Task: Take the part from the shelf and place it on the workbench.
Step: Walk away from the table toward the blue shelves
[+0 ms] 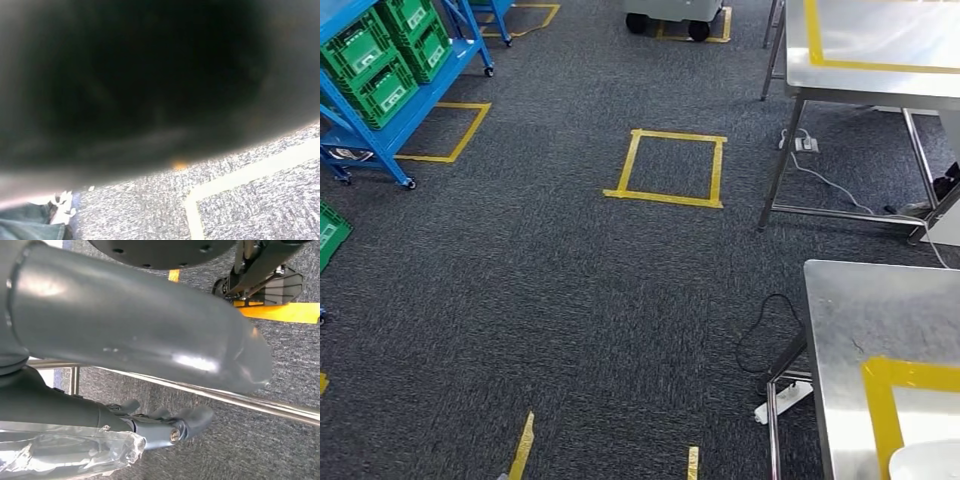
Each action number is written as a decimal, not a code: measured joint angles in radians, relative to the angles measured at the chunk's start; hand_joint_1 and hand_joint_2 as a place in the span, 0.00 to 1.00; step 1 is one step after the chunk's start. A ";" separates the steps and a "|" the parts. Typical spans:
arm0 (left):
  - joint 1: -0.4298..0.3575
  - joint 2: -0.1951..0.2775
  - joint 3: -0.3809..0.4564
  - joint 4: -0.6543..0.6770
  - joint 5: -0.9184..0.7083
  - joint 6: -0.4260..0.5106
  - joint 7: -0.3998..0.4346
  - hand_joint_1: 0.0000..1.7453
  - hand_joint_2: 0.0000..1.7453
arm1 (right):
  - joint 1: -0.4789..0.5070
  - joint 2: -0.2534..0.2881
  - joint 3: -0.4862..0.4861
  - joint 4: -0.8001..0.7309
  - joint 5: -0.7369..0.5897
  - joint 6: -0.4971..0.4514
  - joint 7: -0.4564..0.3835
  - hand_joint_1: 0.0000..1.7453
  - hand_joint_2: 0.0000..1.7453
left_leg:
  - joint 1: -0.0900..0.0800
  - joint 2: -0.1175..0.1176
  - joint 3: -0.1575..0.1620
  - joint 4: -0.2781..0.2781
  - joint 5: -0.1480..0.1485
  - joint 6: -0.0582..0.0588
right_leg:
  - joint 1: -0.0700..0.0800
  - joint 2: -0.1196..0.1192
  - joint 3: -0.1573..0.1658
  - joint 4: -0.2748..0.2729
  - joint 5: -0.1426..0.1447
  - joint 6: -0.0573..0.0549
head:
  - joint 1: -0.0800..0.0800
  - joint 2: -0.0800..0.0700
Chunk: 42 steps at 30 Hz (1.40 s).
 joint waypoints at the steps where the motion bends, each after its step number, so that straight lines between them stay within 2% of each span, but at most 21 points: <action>1: -0.001 -0.001 0.001 0.000 0.000 0.002 0.000 0.00 0.00 | 0.002 0.000 -0.001 0.000 0.002 0.000 -0.001 0.00 0.00 | 0.002 0.001 -0.007 0.017 0.001 -0.003 | 0.001 -0.001 0.005 0.000 -0.002 -0.006 | -0.003 0.000; 3: -0.004 -0.002 0.006 0.000 -0.001 0.006 0.001 0.00 0.00 | -0.001 0.000 -0.002 0.000 0.005 -0.001 -0.002 0.00 0.00 | 0.001 0.003 -0.061 0.109 -0.010 -0.005 | 0.005 -0.002 0.018 -0.005 -0.007 -0.016 | -0.008 0.000; 5: -0.005 -0.003 0.011 0.000 -0.002 0.008 0.001 0.00 0.00 | -0.004 0.000 -0.002 0.001 0.007 -0.001 -0.003 0.00 0.00 | -0.003 0.003 -0.148 0.231 -0.053 0.000 | 0.012 -0.002 0.031 -0.009 -0.017 -0.027 | -0.012 0.000; 6: -0.003 -0.004 0.013 0.000 -0.002 0.008 0.002 0.00 0.00 | -0.004 0.000 -0.002 0.002 0.007 -0.001 -0.003 0.00 0.00 | -0.005 0.003 -0.183 0.268 -0.069 0.004 | 0.016 -0.001 0.038 -0.010 -0.023 -0.031 | -0.013 0.000; 7: -0.002 -0.005 0.014 0.000 -0.002 0.008 0.002 0.00 0.00 | -0.003 0.000 -0.002 0.002 0.007 0.000 -0.003 0.00 0.00 | -0.008 0.003 -0.207 0.279 -0.069 0.010 | 0.020 0.000 0.047 -0.010 -0.030 -0.035 | -0.013 0.000; 8: -0.001 -0.006 0.015 0.000 -0.002 0.008 0.002 0.00 0.00 | -0.002 0.000 -0.002 0.003 0.007 0.000 -0.003 0.00 0.00 | -0.012 0.003 -0.216 0.266 -0.050 0.016 | 0.023 0.002 0.055 -0.010 -0.037 -0.036 | -0.013 0.000; 10: 0.000 -0.006 0.016 0.000 -0.002 0.008 0.003 0.00 0.00 | -0.002 0.001 -0.002 0.003 0.008 0.000 -0.003 0.00 0.00 | -0.024 0.003 -0.200 0.173 0.045 0.034 | 0.026 0.003 0.074 -0.012 -0.052 -0.036 | -0.013 0.000; 12: -0.001 -0.006 0.017 0.000 -0.002 0.008 0.003 0.00 0.00 | -0.004 0.002 -0.003 0.004 0.009 0.000 -0.003 0.00 0.00 | -0.035 0.004 -0.179 0.094 0.087 0.049 | 0.029 0.005 0.085 -0.012 -0.067 -0.030 | -0.015 0.000; 14: -0.001 -0.005 0.018 -0.001 -0.003 0.009 0.003 0.00 0.00 | -0.006 0.002 -0.004 0.004 0.013 0.000 -0.004 0.00 0.00 | -0.042 0.004 -0.170 0.074 0.079 0.052 | 0.029 0.005 0.090 -0.015 -0.078 -0.020 | -0.017 0.000; 16: -0.001 -0.004 0.019 -0.002 -0.004 0.011 0.001 0.00 0.00 | -0.008 0.003 -0.005 0.004 0.018 0.000 -0.005 0.00 0.00 | -0.040 0.002 -0.152 0.055 0.096 0.054 | 0.027 0.003 0.098 -0.014 -0.090 -0.010 | -0.017 0.000; 17: -0.001 -0.004 0.020 -0.002 -0.004 0.013 -0.001 0.00 0.00 | -0.009 0.003 -0.005 0.004 0.019 0.000 -0.005 0.00 0.00 | -0.040 0.002 -0.144 0.049 0.097 0.055 | 0.027 0.003 0.100 -0.007 -0.087 -0.007 | -0.017 0.000; 18: -0.003 -0.005 0.021 -0.002 -0.005 0.015 -0.004 0.00 0.00 | -0.010 0.003 -0.005 0.004 0.020 0.000 -0.006 0.00 0.00 | -0.039 0.001 -0.136 0.044 0.096 0.052 | 0.028 0.002 0.098 0.001 -0.082 -0.010 | -0.018 0.000; 20: -0.005 -0.006 0.021 -0.003 -0.006 0.021 -0.009 0.00 0.00 | -0.012 0.002 -0.006 0.004 0.021 -0.002 -0.006 0.00 0.00 | -0.045 -0.001 -0.129 0.048 0.087 0.048 | 0.030 0.001 0.104 -0.011 -0.074 -0.035 | -0.017 0.000; 21: -0.006 -0.007 0.021 -0.003 -0.006 0.023 -0.010 0.00 0.00 | -0.012 0.002 -0.007 0.004 0.021 -0.002 -0.006 0.00 0.00 | -0.046 -0.001 -0.127 0.049 0.082 0.049 | 0.029 0.001 0.110 -0.024 -0.077 -0.043 | -0.018 0.000; 22: -0.006 -0.008 0.021 -0.004 -0.006 0.024 -0.010 0.00 0.00 | -0.012 0.001 -0.008 0.003 0.022 -0.003 -0.006 0.00 0.00 | -0.048 -0.001 -0.126 0.050 0.079 0.051 | 0.029 0.001 0.119 -0.038 -0.083 -0.046 | -0.016 0.000; 24: -0.005 -0.009 0.021 -0.004 -0.006 0.025 -0.011 0.00 0.00 | -0.012 0.001 -0.010 0.003 0.022 -0.003 -0.006 0.00 0.00 | -0.049 -0.001 -0.126 0.051 0.076 0.055 | 0.028 0.001 0.125 -0.047 -0.084 -0.033 | -0.016 0.000; 25: -0.005 -0.009 0.022 -0.004 -0.006 0.026 -0.011 0.00 0.00 | -0.011 0.001 -0.011 0.003 0.022 -0.003 -0.006 0.00 0.00 | -0.049 -0.001 -0.126 0.051 0.075 0.056 | 0.027 0.001 0.126 -0.051 -0.085 -0.031 | -0.016 0.000; 33: -0.004 -0.010 0.024 -0.004 -0.007 0.031 -0.009 0.00 0.00 | -0.010 0.001 -0.012 0.003 0.023 -0.003 -0.006 0.00 0.00 | -0.048 -0.001 -0.125 0.051 0.073 0.059 | 0.028 0.001 0.130 -0.060 -0.083 -0.022 | -0.015 0.000; 42: -0.004 -0.011 0.039 -0.004 -0.008 0.027 -0.014 0.00 0.00 | -0.007 0.001 -0.013 0.003 0.014 0.000 -0.004 0.00 0.00 | -0.046 -0.001 -0.122 0.050 0.073 0.059 | 0.029 0.000 0.132 -0.060 -0.082 -0.021 | -0.015 0.000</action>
